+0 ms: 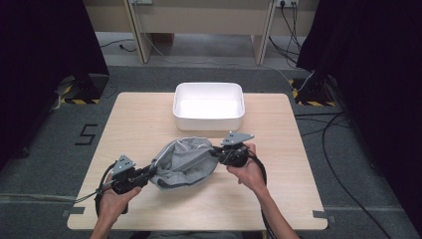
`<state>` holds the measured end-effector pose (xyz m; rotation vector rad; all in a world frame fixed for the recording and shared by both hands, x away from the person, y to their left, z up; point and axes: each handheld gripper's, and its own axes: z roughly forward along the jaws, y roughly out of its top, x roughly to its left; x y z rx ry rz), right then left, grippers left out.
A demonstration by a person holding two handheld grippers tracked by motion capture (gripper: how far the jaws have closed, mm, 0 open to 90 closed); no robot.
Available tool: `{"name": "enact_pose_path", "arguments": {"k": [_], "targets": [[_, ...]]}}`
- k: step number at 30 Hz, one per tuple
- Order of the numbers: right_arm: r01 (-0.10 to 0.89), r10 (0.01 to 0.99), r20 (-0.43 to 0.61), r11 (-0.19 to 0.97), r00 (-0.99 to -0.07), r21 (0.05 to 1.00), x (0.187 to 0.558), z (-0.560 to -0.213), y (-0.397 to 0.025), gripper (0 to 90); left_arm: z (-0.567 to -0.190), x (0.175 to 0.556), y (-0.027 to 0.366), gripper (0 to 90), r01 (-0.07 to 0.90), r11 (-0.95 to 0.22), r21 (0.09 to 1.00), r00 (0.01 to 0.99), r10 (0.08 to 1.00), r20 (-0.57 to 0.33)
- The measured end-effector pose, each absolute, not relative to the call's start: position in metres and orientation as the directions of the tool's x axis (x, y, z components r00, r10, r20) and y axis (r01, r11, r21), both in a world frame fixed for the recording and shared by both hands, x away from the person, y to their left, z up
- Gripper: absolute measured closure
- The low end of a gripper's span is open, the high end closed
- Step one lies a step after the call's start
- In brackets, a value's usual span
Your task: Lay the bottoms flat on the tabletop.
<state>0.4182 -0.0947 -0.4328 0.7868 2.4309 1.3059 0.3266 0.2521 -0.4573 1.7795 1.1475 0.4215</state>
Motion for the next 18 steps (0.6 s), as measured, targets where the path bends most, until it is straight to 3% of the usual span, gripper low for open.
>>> {"name": "enact_pose_path", "arguments": {"k": [7,18], "targets": [[0.415,0.665,0.037,0.42,-0.746,0.807,0.439,-0.444,-0.126,82.6,-0.492,0.337,0.261,79.9,0.612,-0.106,0.784,0.459,0.855,-0.242],[0.491,0.708,0.019,0.471,-0.706,0.733,0.455,-0.482,-0.135,79.6,-0.511,0.322,0.216,78.5,0.638,-0.25,0.728,0.575,0.784,-0.235]]}}
